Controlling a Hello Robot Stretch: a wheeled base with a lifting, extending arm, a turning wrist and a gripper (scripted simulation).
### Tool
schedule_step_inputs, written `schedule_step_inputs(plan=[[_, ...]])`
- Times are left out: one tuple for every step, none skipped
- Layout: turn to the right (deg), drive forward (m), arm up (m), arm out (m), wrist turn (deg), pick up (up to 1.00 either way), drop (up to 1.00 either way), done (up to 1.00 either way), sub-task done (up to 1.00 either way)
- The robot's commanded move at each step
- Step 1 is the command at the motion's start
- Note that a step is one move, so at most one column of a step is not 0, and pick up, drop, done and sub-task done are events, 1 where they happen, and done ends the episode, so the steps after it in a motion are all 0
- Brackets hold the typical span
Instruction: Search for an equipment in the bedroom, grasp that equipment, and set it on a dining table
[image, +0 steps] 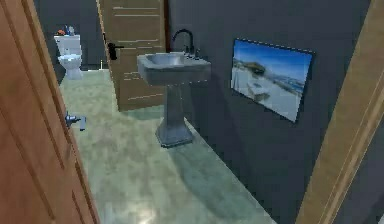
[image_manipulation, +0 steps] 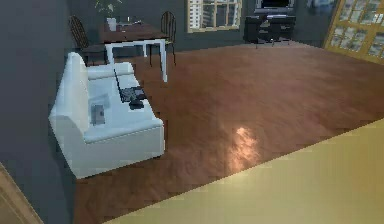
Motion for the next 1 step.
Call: schedule_step_inputs(plan=[[0.0, 0.95, 0.0, 0.0, 0.0, 0.0, 0.0, 0.0, 0.0]])
